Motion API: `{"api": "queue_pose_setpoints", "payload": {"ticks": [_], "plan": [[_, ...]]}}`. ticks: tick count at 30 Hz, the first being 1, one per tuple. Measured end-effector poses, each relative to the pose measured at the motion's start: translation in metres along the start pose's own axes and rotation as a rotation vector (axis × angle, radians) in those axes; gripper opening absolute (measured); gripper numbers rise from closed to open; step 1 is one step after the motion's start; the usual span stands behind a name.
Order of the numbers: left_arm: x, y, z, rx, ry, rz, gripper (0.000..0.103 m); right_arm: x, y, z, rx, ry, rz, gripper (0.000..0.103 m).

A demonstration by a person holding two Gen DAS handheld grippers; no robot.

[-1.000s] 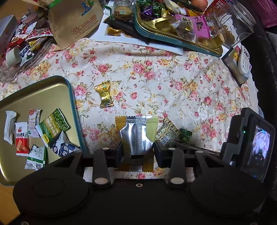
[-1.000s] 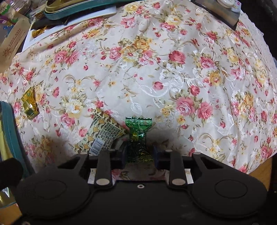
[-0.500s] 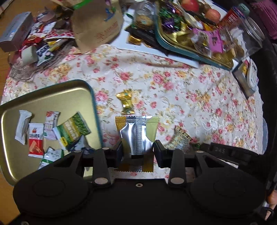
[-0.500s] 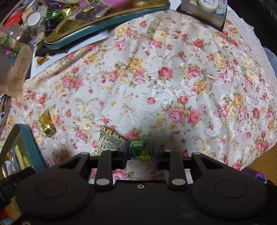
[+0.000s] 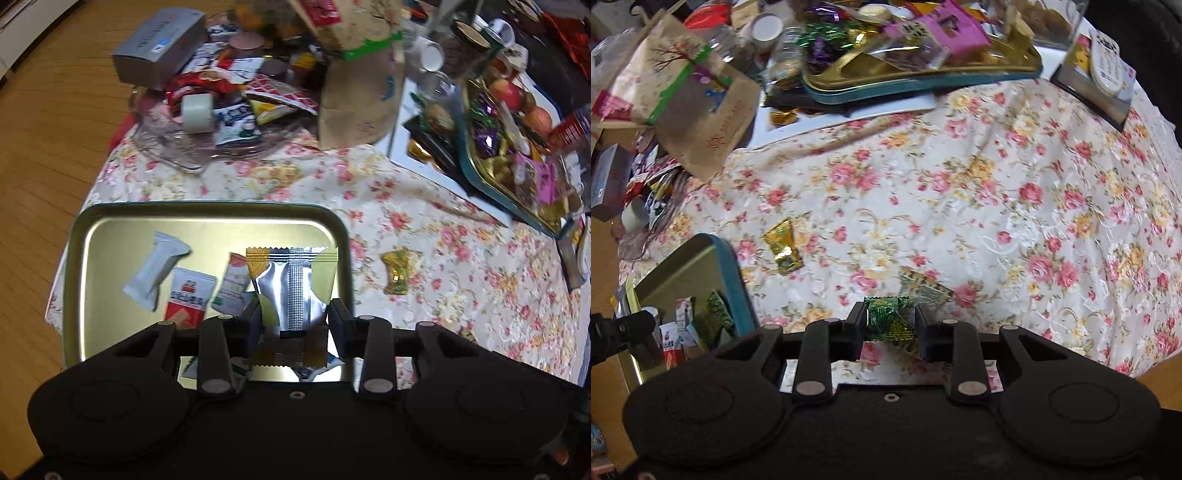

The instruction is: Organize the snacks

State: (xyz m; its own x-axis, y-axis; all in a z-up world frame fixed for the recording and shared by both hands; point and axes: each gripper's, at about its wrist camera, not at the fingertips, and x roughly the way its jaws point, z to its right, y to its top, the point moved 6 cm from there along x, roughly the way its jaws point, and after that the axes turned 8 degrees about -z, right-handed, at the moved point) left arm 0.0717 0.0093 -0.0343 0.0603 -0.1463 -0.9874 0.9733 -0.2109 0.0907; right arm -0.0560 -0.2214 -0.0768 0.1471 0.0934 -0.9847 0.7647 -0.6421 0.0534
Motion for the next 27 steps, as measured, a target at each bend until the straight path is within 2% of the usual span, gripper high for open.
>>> {"api": "queue_pose_setpoints", "payload": {"ticks": [7, 20, 23, 27], "plan": [[-0.007, 0.004, -0.022, -0.041, 0.08, 0.042, 0.047, -0.001, -0.007, -0.035, -0.063, 0.022, -0.007, 0.029], [-0.012, 0.003, -0.029, -0.074, 0.038, 0.043, 0.05, -0.014, -0.024, -0.102, -0.217, 0.092, 0.017, 0.029], [-0.009, 0.002, -0.034, -0.113, 0.034, 0.022, 0.05, -0.015, -0.029, -0.112, -0.245, 0.098, 0.017, 0.029], [0.002, 0.0, -0.039, -0.154, -0.011, -0.045, 0.048, -0.017, -0.037, -0.128, -0.284, 0.113, 0.013, 0.029]]}}
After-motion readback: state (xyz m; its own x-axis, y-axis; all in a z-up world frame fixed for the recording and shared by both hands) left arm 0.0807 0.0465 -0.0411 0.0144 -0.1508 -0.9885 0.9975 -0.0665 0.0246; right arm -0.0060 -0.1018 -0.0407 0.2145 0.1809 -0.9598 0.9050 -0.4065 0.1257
